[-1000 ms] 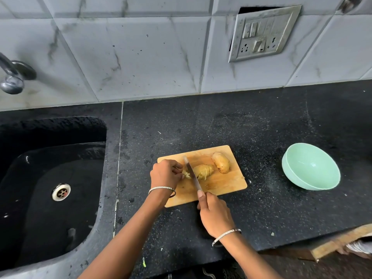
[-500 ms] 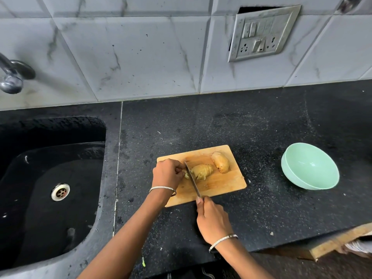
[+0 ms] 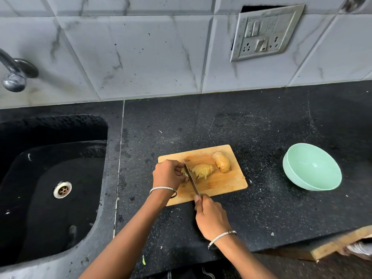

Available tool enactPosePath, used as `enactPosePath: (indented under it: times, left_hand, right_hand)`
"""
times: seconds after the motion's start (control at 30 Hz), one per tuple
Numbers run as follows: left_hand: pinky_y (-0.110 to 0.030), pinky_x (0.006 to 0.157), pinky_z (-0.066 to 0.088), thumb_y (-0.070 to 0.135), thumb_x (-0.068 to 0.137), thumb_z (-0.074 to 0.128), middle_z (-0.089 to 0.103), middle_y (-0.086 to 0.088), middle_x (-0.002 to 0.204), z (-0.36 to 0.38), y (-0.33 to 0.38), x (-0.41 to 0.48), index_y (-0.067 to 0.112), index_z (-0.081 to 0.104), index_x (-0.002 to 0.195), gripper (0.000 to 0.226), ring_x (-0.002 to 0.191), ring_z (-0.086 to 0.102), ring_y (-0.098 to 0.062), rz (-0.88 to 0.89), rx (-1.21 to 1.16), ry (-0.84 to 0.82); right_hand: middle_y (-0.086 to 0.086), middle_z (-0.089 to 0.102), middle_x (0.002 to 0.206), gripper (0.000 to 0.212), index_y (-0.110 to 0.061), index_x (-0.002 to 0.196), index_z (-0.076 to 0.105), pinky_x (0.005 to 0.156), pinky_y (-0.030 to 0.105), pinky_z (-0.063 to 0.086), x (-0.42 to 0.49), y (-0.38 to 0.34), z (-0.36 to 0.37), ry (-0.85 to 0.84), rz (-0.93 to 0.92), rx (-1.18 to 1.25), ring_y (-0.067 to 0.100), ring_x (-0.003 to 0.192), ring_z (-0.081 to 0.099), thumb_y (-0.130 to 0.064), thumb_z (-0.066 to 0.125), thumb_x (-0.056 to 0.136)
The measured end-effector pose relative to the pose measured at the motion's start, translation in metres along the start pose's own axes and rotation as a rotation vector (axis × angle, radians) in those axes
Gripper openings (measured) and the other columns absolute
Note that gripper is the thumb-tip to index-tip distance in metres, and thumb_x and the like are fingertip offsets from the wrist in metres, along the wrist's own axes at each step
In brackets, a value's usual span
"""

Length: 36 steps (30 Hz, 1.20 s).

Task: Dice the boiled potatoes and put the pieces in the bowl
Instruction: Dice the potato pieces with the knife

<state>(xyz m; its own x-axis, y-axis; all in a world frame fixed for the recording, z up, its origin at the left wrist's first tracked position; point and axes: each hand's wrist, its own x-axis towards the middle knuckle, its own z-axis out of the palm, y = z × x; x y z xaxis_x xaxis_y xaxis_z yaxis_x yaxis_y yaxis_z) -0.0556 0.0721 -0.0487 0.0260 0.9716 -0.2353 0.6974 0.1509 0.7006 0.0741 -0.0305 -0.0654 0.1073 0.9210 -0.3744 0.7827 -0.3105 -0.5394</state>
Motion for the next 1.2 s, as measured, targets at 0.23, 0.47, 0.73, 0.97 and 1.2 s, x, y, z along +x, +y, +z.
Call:
enactPosePath:
  times: [0.23, 0.47, 0.73, 0.97, 1.2]
  left_hand:
    - [-0.031, 0.08, 0.054, 0.014, 0.071, 0.08, 0.07, 0.008, 0.078, 0.003, 0.003, -0.001, 0.025, 0.075, 0.093, 0.026, 0.08, 0.066, -0.012, 0.034, 0.119, 0.036]
    - [-0.03, 0.075, 0.054, 0.013, 0.074, 0.07, 0.065, 0.01, 0.075, 0.005, 0.004, -0.002, 0.026, 0.073, 0.096, 0.026, 0.079, 0.064, -0.014, 0.07, 0.165, 0.068]
    - [-0.026, 0.067, 0.043, 0.014, 0.078, 0.073, 0.054, 0.007, 0.092, 0.004, -0.008, -0.007, 0.031, 0.073, 0.086, 0.019, 0.078, 0.057, -0.013, 0.207, 0.211, 0.076]
    - [-0.024, 0.066, 0.038, 0.02, 0.078, 0.076, 0.055, 0.007, 0.09, 0.002, -0.005, 0.001, 0.025, 0.073, 0.084, 0.009, 0.081, 0.058, -0.013, 0.213, 0.252, 0.046]
    - [-0.027, 0.067, 0.046, 0.016, 0.071, 0.08, 0.058, 0.008, 0.086, 0.004, -0.011, 0.0, 0.024, 0.07, 0.082, 0.017, 0.074, 0.056, -0.009, 0.194, 0.143, 0.058]
  right_hand:
    - [0.001, 0.068, 0.096, 0.042, -0.021, 0.1, 0.059, 0.078, 0.037, 0.049, 0.005, 0.008, -0.006, -0.001, 0.007, 0.073, 0.026, 0.091, 0.064, -0.047, 0.026, 0.104]
    - [0.0, 0.068, 0.096, 0.043, -0.022, 0.1, 0.058, 0.074, 0.037, 0.046, 0.005, 0.012, -0.005, -0.008, -0.019, 0.007, 0.027, 0.092, 0.064, -0.048, 0.024, 0.103]
    - [-0.001, 0.068, 0.096, 0.042, -0.022, 0.099, 0.055, 0.074, 0.038, 0.047, 0.002, 0.011, -0.005, 0.041, -0.024, 0.019, 0.026, 0.09, 0.064, -0.049, 0.022, 0.103]
    - [-0.001, 0.067, 0.094, 0.038, -0.023, 0.097, 0.054, 0.07, 0.035, 0.04, -0.002, 0.01, -0.008, 0.03, -0.041, 0.025, 0.025, 0.09, 0.063, -0.046, 0.024, 0.104]
    - [-0.003, 0.067, 0.093, 0.036, -0.025, 0.096, 0.051, 0.076, 0.039, 0.046, -0.007, 0.009, -0.006, 0.017, -0.044, 0.018, 0.026, 0.091, 0.063, -0.046, 0.023, 0.104]
